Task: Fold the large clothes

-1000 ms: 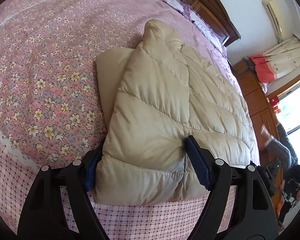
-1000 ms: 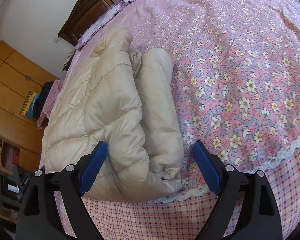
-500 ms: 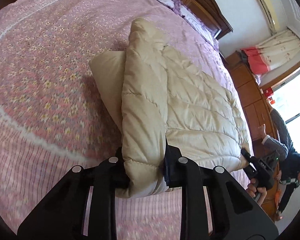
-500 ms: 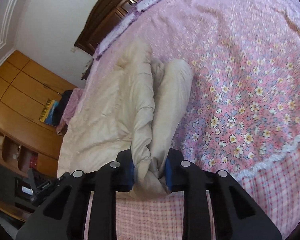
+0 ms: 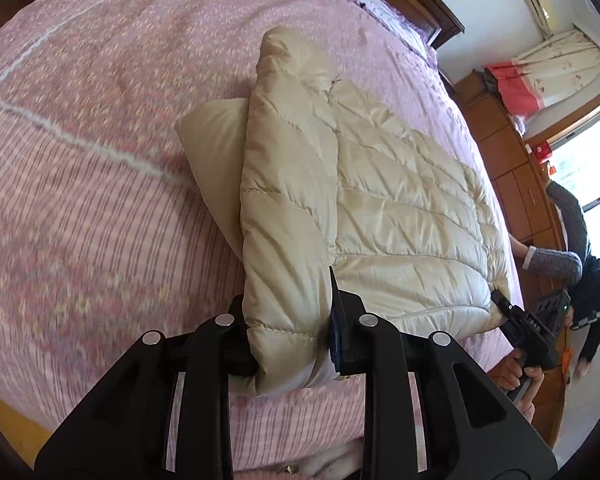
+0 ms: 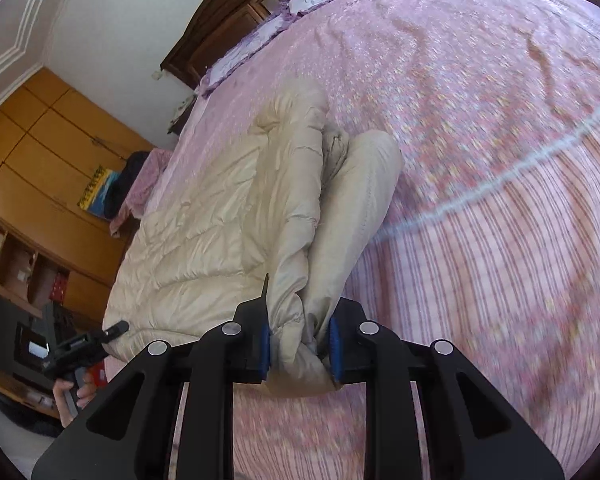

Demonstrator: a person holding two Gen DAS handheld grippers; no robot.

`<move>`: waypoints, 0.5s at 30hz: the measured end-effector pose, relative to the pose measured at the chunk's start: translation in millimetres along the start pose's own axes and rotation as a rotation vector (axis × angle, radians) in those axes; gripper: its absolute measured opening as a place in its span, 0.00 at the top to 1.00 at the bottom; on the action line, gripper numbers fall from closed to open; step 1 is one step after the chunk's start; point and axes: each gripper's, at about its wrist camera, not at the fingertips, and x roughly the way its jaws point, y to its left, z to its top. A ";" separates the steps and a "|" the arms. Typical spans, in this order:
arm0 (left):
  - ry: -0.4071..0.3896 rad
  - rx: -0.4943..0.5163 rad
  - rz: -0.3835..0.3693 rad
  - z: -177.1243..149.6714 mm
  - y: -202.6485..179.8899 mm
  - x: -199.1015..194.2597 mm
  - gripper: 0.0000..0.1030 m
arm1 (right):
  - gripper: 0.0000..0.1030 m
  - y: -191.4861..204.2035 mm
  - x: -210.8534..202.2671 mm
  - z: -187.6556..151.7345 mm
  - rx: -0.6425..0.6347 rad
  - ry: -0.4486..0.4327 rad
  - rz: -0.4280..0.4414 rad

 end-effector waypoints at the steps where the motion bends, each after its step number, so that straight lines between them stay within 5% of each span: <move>1: 0.002 0.003 0.004 -3.0 0.5 0.9 0.75 | 0.78 -3.3 -3.9 -7.9 0.002 0.005 -0.001; 9: -0.004 0.011 0.084 -11.7 6.8 10.2 0.54 | 0.77 -11.2 3.2 -35.1 -0.004 0.030 -0.056; 15: -0.061 0.082 0.162 -13.4 -3.0 -13.6 0.48 | 0.62 -13.3 3.3 -41.5 0.009 0.014 -0.083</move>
